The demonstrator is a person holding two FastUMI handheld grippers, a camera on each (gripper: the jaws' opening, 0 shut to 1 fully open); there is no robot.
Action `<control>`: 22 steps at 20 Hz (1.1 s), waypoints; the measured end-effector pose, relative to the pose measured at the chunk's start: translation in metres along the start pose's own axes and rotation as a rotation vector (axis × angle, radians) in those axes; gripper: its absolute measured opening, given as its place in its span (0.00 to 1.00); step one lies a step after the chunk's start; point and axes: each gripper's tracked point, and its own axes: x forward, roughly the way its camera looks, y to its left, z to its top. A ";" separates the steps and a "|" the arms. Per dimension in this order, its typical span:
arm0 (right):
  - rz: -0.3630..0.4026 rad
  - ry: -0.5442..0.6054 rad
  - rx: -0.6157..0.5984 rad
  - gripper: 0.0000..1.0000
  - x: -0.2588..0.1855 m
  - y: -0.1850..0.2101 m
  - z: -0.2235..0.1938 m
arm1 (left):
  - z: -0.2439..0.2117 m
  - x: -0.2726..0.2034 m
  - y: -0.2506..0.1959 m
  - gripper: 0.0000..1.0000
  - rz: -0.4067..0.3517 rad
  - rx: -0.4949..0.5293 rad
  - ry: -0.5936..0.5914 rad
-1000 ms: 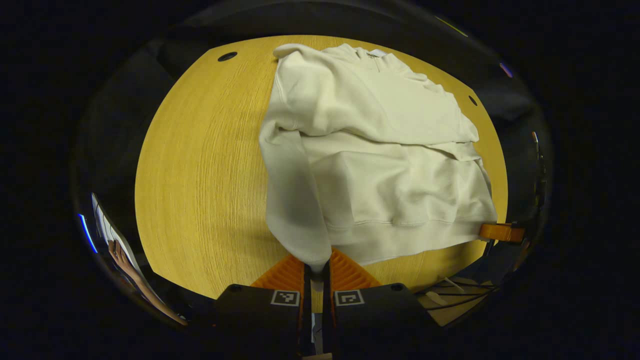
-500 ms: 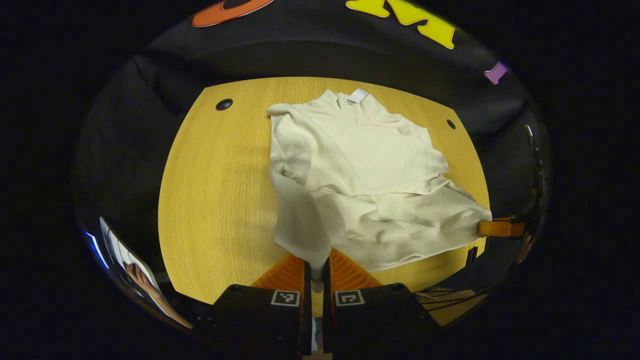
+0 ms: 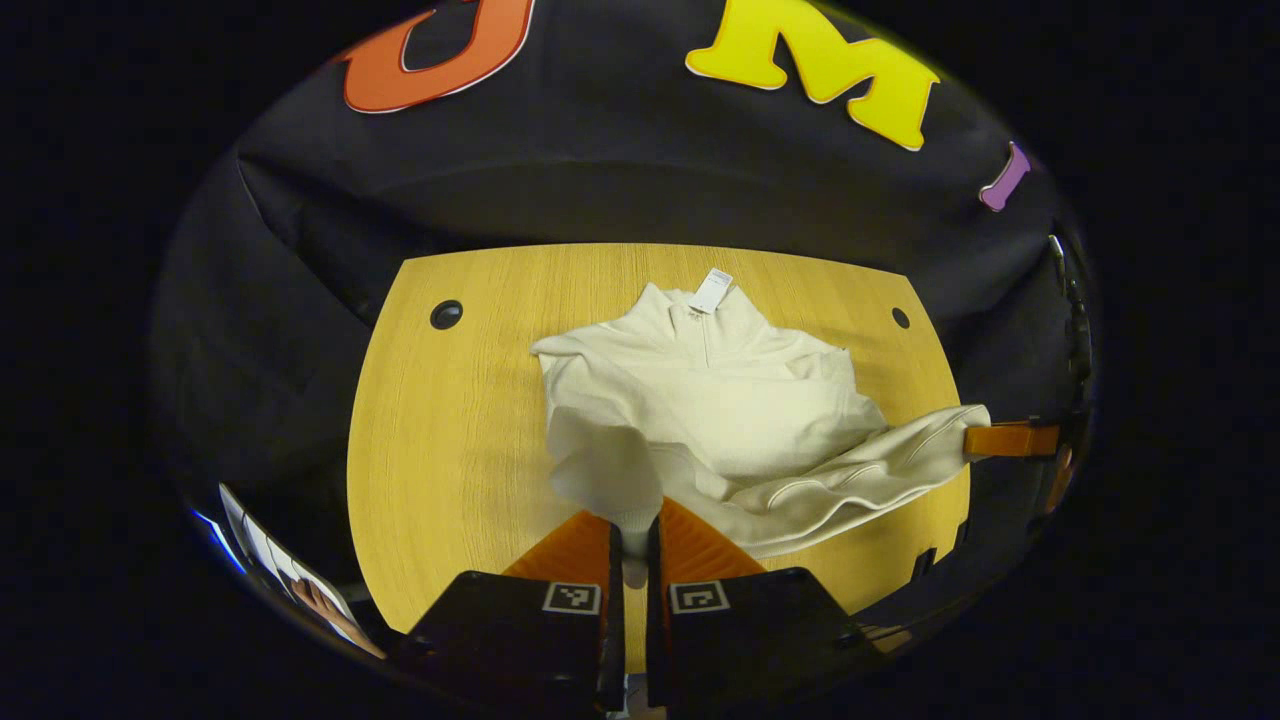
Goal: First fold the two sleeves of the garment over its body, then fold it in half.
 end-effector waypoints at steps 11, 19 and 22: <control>-0.009 0.055 0.190 0.12 0.160 0.010 0.109 | 0.063 0.145 0.047 0.11 0.037 -0.188 0.129; -0.077 0.039 0.131 0.12 0.214 0.004 0.118 | 0.077 0.206 0.046 0.12 0.088 -0.050 0.160; -0.064 -0.013 0.094 0.20 0.207 0.006 0.124 | 0.083 0.204 0.041 0.28 0.069 -0.027 0.132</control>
